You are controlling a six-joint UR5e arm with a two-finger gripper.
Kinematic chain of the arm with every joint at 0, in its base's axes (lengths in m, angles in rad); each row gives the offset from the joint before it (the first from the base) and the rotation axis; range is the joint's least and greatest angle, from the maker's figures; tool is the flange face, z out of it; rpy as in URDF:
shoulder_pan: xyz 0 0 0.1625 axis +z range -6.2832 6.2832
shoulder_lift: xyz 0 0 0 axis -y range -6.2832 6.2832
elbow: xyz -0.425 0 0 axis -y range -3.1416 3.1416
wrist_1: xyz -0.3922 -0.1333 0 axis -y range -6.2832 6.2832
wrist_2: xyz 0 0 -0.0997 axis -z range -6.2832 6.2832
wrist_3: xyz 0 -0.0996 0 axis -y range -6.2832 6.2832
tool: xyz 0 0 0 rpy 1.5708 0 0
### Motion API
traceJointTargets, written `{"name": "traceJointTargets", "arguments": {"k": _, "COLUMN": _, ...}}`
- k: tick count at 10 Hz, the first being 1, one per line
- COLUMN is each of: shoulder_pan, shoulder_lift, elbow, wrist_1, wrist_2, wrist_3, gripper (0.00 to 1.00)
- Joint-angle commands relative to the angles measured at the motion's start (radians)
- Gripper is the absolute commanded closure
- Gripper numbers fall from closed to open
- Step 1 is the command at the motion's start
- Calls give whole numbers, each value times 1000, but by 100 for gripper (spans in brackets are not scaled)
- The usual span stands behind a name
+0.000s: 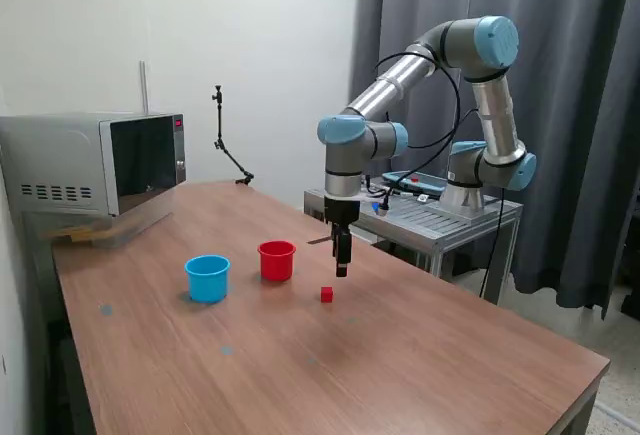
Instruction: Place red objects in the red bin, and blue objects in the blue bin.
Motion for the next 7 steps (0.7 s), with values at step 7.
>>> {"name": "traceJointTargets", "arguments": {"k": 7, "shoulder_pan": -15, "shoulder_lift": 73, "elbow": -24, "wrist_1": -6, "wrist_2": 15, "wrist_3": -11, "gripper": 0}}
